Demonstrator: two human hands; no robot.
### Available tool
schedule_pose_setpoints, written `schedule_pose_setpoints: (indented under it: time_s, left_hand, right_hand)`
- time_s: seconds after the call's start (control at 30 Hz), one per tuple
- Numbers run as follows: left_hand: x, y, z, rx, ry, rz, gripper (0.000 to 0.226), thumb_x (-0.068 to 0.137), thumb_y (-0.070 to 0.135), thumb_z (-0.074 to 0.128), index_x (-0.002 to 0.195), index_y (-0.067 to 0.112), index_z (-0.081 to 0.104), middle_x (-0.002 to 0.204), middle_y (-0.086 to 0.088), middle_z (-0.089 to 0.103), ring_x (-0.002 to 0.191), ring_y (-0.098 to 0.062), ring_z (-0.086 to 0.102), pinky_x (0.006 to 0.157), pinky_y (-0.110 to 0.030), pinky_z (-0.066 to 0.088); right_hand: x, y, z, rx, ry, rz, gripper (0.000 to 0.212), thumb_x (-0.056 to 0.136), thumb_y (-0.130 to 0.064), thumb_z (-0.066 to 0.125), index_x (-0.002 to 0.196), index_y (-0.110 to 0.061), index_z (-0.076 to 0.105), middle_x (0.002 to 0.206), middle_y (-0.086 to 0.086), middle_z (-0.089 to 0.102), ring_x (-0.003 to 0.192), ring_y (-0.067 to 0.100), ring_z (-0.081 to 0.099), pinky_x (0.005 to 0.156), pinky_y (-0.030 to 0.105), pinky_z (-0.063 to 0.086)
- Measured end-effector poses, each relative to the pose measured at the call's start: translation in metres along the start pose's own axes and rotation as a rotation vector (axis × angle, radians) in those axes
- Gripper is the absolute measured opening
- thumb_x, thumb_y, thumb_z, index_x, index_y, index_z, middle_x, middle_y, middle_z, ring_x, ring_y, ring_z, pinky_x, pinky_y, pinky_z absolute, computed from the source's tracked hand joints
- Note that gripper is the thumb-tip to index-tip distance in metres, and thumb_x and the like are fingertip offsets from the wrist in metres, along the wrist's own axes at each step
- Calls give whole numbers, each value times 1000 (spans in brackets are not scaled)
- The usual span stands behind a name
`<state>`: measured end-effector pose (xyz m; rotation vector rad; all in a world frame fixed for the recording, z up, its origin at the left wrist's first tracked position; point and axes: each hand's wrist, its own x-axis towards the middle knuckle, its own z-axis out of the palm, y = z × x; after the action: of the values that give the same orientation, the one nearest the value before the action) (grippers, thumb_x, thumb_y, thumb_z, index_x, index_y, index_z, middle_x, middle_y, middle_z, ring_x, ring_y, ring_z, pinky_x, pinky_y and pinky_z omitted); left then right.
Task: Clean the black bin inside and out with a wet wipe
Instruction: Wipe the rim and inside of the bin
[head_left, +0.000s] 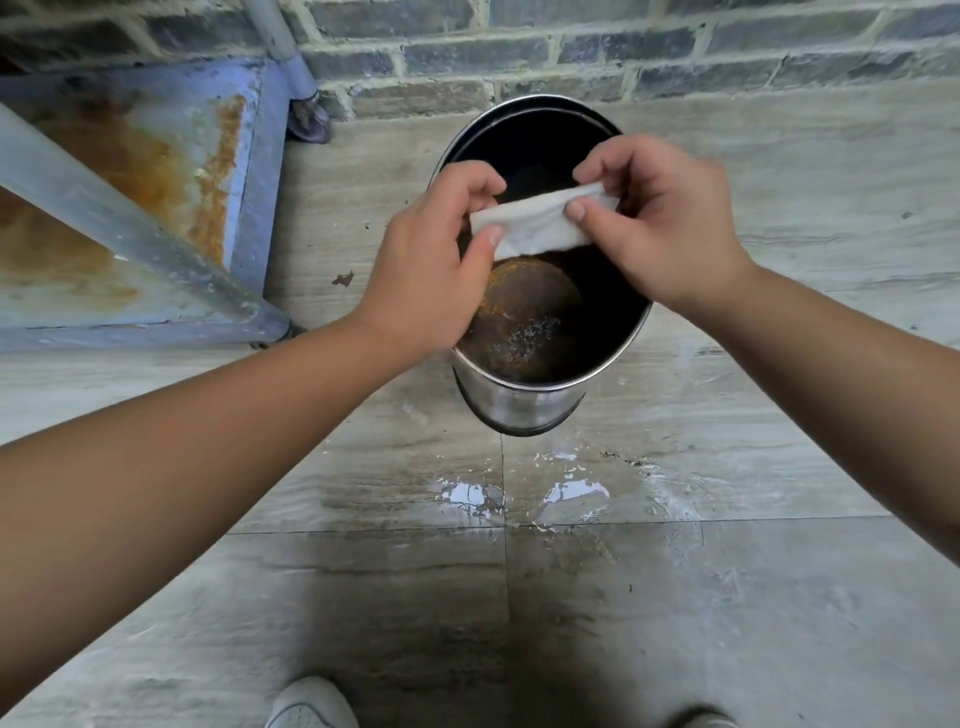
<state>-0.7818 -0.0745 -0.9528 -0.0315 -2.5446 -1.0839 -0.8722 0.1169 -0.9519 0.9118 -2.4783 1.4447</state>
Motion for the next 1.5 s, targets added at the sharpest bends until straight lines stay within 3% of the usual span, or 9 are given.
schedule_pose_setpoints:
  time_s: [0.23, 0.47, 0.7, 0.8, 0.9, 1.0, 1.13, 1.3, 1.5]
  left_hand:
    - [26, 1, 0, -19, -10, -109, 16, 85, 14, 58, 97, 25, 58, 70, 21, 50, 61, 5, 47, 61, -10, 36]
    - [34, 11, -24, -31, -307, -230, 25, 79, 15, 64, 79, 41, 67, 62, 31, 61, 58, 13, 54, 56, -2, 37]
    - [30, 27, -23, 183, -533, -167, 23, 77, 13, 68, 92, 31, 67, 73, 13, 68, 63, 8, 59, 57, -8, 44]
    - [30, 33, -20, 341, -586, -82, 22, 80, 19, 64, 96, 34, 64, 72, 16, 65, 73, 1, 58, 71, -23, 43]
    - [28, 29, -20, 539, -648, -35, 16, 88, 36, 56, 103, 40, 59, 74, 21, 61, 87, -8, 49, 86, -36, 25]
    - [23, 21, -31, 570, -736, 36, 39, 87, 62, 39, 111, 40, 59, 93, 17, 66, 105, -13, 54, 98, -43, 23]
    - [-1, 14, -52, 543, -643, 352, 57, 75, 74, 46, 115, 36, 63, 125, 15, 62, 133, -17, 43, 105, -58, 18]
    - [-31, -1, -43, 671, -366, 629, 22, 86, 42, 66, 97, 24, 72, 94, 10, 70, 99, -21, 63, 91, -55, 32]
    - [-21, -11, -27, 660, -248, 672, 25, 94, 41, 57, 84, 23, 70, 76, 11, 67, 72, -20, 54, 87, -46, 37]
  right_hand:
    - [27, -1, -3, -45, -68, 9, 15, 81, -14, 69, 95, -7, 68, 78, -25, 53, 67, -11, 51, 69, 12, 39]
    - [2, -29, -20, -54, -231, 194, 13, 76, -12, 71, 83, -22, 66, 67, -15, 59, 61, 1, 53, 63, 22, 46]
    - [-10, -44, -15, -449, -520, -89, 21, 81, -8, 59, 102, -13, 60, 81, 7, 64, 78, 33, 61, 66, 36, 46]
    - [-11, -45, -11, -648, -663, -164, 32, 85, -14, 53, 116, -17, 54, 89, 10, 64, 82, 39, 62, 59, 38, 44]
    - [-10, -46, -11, -727, -764, -187, 24, 90, -33, 45, 107, -26, 61, 93, 4, 68, 96, 33, 63, 78, 39, 44]
    - [-11, -43, -17, -736, -888, -103, 55, 86, -64, 24, 100, -30, 64, 99, -7, 69, 117, 20, 53, 107, 51, 23]
    - [-31, -33, -31, -599, -687, -189, 64, 78, -72, 44, 121, -29, 63, 133, -4, 62, 140, 25, 40, 108, 65, 19]
    - [-77, -19, -22, -623, -508, -351, 50, 80, -47, 75, 119, -16, 66, 137, 10, 60, 136, 36, 45, 101, 63, 38]
    - [-67, 1, -8, -545, -351, -425, 22, 89, -28, 72, 98, -8, 70, 117, 10, 71, 121, 36, 60, 88, 58, 49]
